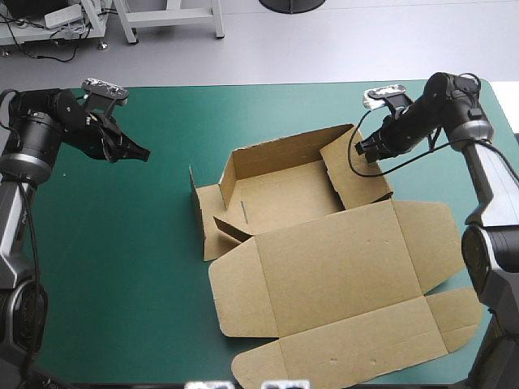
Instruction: Fold the box
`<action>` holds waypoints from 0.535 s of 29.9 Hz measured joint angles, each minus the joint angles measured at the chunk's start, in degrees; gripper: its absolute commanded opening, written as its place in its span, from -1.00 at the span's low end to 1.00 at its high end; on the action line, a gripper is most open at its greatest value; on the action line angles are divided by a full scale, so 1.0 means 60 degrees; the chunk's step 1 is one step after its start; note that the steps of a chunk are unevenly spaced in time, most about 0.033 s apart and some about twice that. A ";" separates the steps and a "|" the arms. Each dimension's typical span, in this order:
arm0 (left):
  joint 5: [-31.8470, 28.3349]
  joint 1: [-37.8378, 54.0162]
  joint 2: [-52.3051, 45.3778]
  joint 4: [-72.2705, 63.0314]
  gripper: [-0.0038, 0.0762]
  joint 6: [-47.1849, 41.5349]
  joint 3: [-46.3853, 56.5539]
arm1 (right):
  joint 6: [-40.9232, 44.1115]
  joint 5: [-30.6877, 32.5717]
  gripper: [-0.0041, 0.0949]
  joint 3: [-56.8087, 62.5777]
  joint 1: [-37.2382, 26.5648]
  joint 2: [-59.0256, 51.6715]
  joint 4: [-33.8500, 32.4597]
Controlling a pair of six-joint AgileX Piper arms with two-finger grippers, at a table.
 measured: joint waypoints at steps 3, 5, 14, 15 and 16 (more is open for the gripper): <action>0.0000 0.0000 0.0000 0.0000 -0.92 0.0000 0.0000 | -0.0059 0.0000 -0.37 0.0000 0.0000 0.0292 0.0229; 0.0000 0.0000 0.0000 0.0000 -0.92 0.0000 0.0000 | -0.0115 0.0000 -0.37 0.0000 0.0000 0.0508 0.0460; 0.0000 0.0000 0.0000 -0.0009 -0.92 0.0000 0.0000 | -0.0311 -0.0070 -0.41 0.0000 0.0000 0.0917 0.0763; 0.0000 0.0000 0.0000 -0.0009 -0.92 0.0000 0.0000 | -0.0311 -0.0095 -0.43 0.0000 0.0000 0.0937 0.0773; 0.0000 0.0000 0.0000 -0.0009 -0.92 0.0000 0.0000 | -0.0311 -0.0136 -0.46 0.0000 0.0000 0.0962 0.0773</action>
